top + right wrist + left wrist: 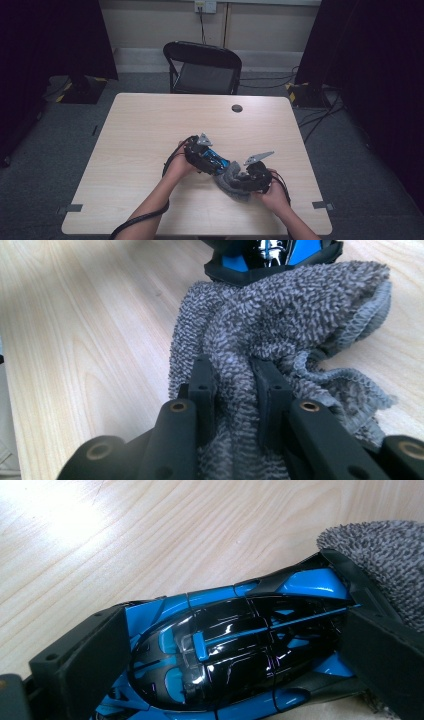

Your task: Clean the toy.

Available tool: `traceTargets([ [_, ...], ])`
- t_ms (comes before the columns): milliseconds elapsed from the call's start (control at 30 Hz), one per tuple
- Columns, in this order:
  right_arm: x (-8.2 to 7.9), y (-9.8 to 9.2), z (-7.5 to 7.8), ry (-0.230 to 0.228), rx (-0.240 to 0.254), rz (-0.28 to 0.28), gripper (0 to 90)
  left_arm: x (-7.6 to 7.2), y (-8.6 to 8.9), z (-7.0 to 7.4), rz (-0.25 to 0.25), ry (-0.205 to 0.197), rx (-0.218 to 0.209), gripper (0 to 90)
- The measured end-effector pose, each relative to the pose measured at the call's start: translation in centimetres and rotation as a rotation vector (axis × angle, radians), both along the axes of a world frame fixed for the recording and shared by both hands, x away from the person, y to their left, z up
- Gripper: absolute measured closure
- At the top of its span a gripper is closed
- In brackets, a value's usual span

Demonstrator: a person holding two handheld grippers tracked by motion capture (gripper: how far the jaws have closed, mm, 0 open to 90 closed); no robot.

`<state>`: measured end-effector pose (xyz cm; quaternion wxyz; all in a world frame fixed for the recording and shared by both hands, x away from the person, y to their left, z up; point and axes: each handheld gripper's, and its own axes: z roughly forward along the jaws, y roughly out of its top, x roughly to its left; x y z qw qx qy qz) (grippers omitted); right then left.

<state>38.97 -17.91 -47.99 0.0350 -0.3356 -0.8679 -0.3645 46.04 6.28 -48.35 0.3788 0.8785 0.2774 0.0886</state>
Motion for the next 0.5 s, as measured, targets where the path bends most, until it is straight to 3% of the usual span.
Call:
traceTargets([
  [500, -0.41, 0.8, -0.08, 0.014, 0.012, 0.036, 73.8, -0.01, -0.02, -0.03, 0.001, -0.001, -0.003, 0.0],
])
